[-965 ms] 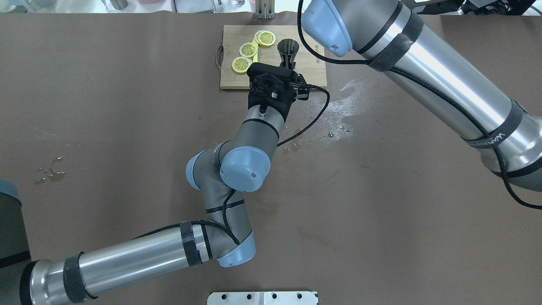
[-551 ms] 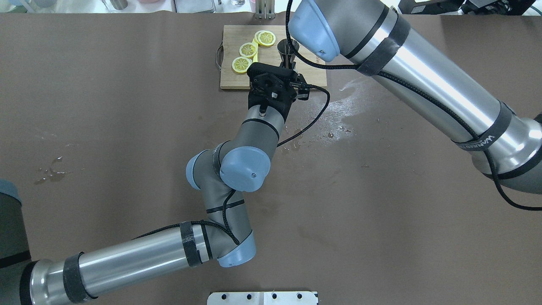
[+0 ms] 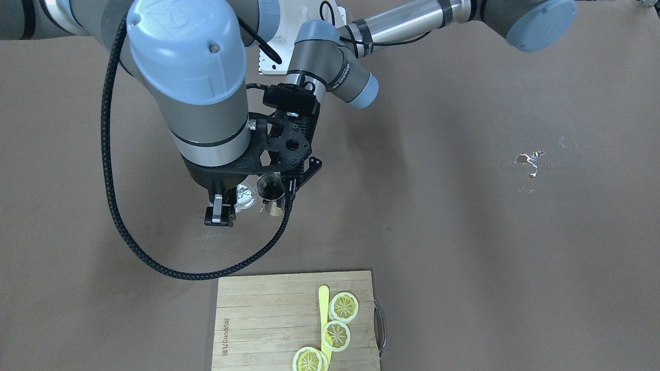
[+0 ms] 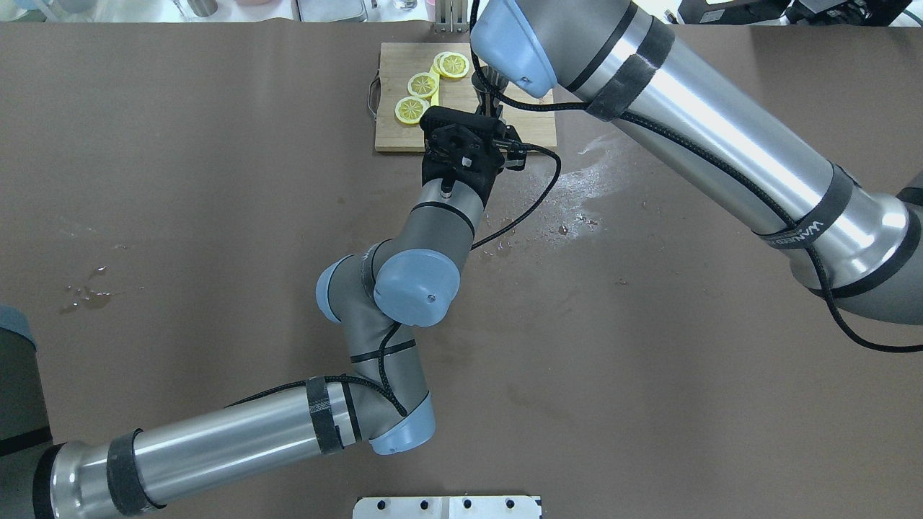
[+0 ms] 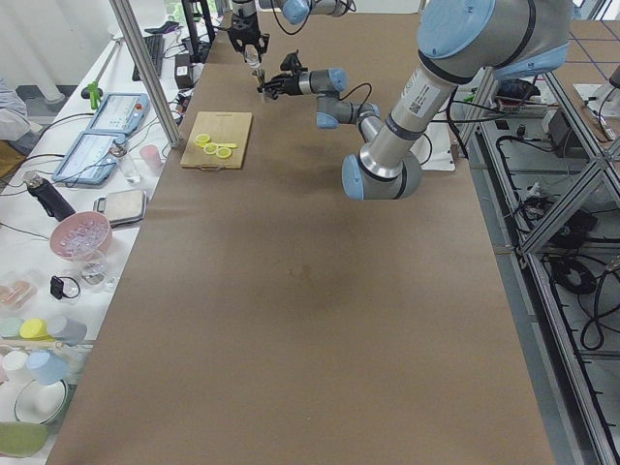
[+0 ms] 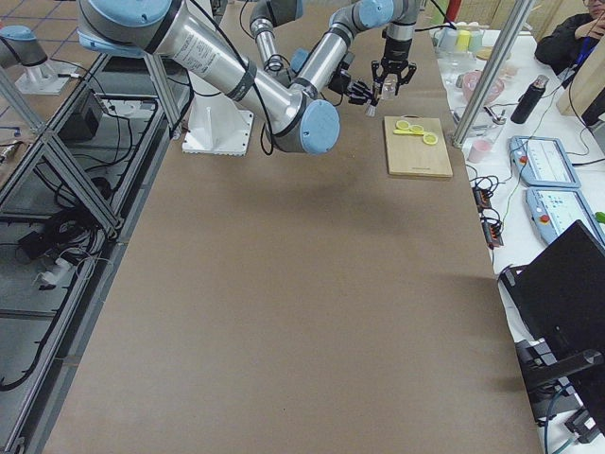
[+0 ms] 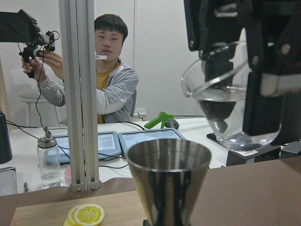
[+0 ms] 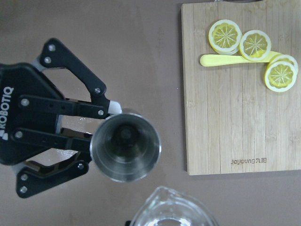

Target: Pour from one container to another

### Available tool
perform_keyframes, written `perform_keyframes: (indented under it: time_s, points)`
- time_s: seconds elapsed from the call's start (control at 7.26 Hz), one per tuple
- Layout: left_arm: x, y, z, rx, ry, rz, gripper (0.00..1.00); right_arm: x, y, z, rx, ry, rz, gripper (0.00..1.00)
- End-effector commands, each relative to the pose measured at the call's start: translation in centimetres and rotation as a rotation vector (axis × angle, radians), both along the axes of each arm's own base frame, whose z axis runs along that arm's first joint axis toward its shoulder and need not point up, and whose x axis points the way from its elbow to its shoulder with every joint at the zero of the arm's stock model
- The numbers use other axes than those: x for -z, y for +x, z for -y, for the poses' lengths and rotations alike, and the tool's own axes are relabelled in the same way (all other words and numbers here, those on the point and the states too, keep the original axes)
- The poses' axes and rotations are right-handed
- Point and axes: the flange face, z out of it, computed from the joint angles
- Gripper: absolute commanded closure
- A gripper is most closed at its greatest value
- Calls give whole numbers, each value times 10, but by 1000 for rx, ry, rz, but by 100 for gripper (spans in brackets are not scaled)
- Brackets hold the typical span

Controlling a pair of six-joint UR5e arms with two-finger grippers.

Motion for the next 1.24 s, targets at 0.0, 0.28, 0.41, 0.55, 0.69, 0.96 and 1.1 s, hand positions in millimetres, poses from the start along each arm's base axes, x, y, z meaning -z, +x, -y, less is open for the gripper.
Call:
perform_keyframes:
  time_s: [0.0,0.28,0.41,0.55,0.69,0.96,1.1]
  points:
    - [0,0,0,0,0,0,100,3,-1,4,13,-4,-38,100]
    - [0,0,0,0,0,0,100,7,-1,3,16,-11,-77,100]
    - [1,0,0,-2,0,0,100,13,-4,-1,20,-20,-91,100]
    - [-2,2,1,-2,-3,6,100,18,-8,-3,25,-21,-100,100]
    - [-1,1,1,-3,-2,5,100,19,-12,-6,30,-27,-115,100]
    - [-2,3,2,-5,-4,9,100,21,-22,-15,40,-24,-156,100]
    - [-3,3,2,-6,-5,12,100,21,-30,-20,49,-20,-178,100]
